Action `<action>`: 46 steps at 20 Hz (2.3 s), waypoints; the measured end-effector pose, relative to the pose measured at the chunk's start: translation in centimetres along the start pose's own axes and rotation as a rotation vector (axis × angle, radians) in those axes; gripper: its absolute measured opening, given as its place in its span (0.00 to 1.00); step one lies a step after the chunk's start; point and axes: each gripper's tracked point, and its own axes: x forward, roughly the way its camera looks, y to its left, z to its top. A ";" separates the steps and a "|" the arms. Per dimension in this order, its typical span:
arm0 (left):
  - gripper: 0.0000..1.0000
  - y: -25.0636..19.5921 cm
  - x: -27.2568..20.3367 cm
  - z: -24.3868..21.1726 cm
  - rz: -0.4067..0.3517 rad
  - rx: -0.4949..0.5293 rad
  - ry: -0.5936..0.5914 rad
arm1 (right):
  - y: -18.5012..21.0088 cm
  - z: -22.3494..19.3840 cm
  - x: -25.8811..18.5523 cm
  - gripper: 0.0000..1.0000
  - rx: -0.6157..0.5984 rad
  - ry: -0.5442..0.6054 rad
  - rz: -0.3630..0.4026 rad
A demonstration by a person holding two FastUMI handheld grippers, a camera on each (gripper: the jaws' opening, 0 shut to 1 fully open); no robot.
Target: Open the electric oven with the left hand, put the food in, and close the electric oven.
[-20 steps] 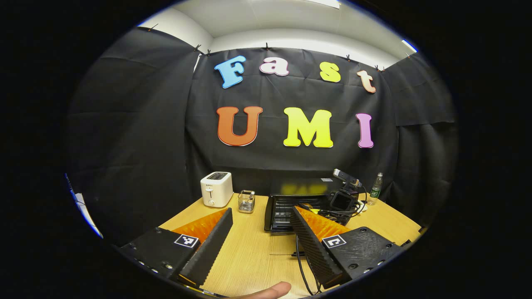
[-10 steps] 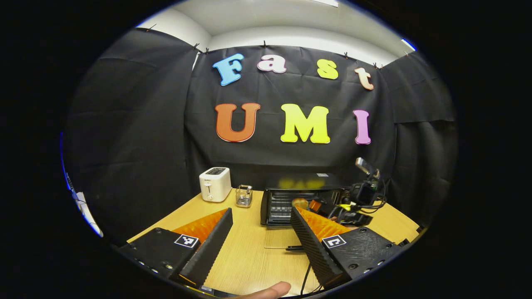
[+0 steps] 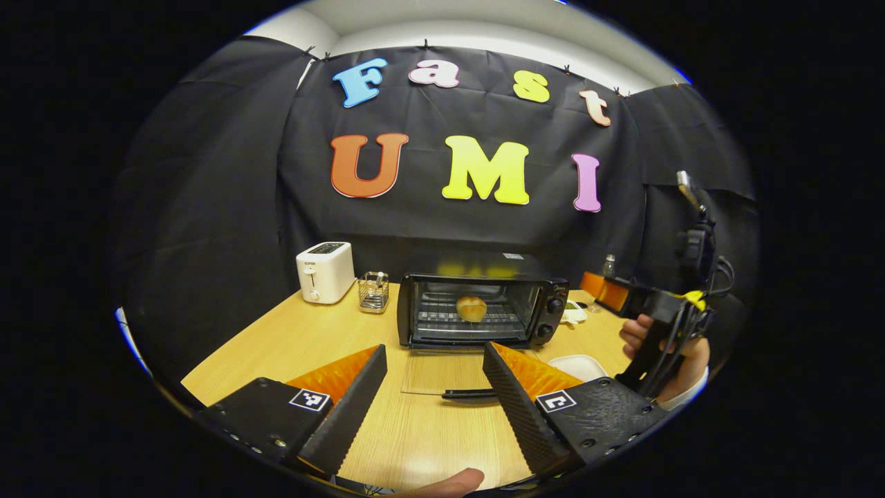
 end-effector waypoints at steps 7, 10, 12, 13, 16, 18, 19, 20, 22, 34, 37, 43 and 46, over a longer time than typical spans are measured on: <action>0.93 -3.7 4.5 -4.7 -0.068 0.018 0.128 | -4.1 7.0 -6.4 0.99 -0.096 -0.054 -0.057; 0.93 -4.8 6.2 -8.5 -0.079 0.019 0.227 | -5.1 9.2 -8.8 1.00 -0.152 -0.100 -0.070; 0.93 -5.1 7.4 -10.6 -0.074 0.026 0.284 | -5.3 10.5 -10.4 1.00 -0.189 -0.132 -0.072; 0.93 -5.5 7.9 -11.6 -0.077 0.025 0.308 | -5.3 11.1 -11.1 1.00 -0.202 -0.149 -0.068; 0.93 -6.6 9.2 -13.8 -0.086 0.026 0.368 | -5.7 12.0 -13.1 1.00 -0.173 -0.164 -0.042; 0.93 -7.0 9.7 -15.4 -0.087 0.042 0.400 | -7.0 13.0 -14.4 1.00 -0.140 -0.187 -0.048; 0.93 -7.2 9.9 -16.1 -0.085 0.045 0.417 | -7.8 13.6 -15.0 0.94 -0.135 -0.204 -0.063; 0.93 -7.3 10.2 -16.6 -0.082 0.053 0.429 | -8.4 14.0 -15.5 1.00 -0.141 -0.219 -0.076; 0.93 -7.5 10.6 -17.3 -0.079 0.066 0.449 | -9.3 14.7 -16.3 0.94 -0.145 -0.244 -0.096; 0.93 -7.8 11.7 -17.9 -0.056 0.038 0.502 | -9.0 14.1 -16.1 0.94 -0.118 -0.242 -0.043; 0.92 -7.9 11.6 -17.0 -0.055 0.052 0.477 | -9.0 13.7 -15.8 0.94 -0.115 -0.232 -0.040; 0.92 -7.9 11.6 -14.9 -0.047 0.033 0.462 | -9.7 14.2 -15.4 1.00 -0.098 -0.238 -0.066; 0.92 -8.0 11.6 -14.5 -0.039 0.037 0.456 | -9.3 14.0 -15.1 0.94 -0.084 -0.239 -0.054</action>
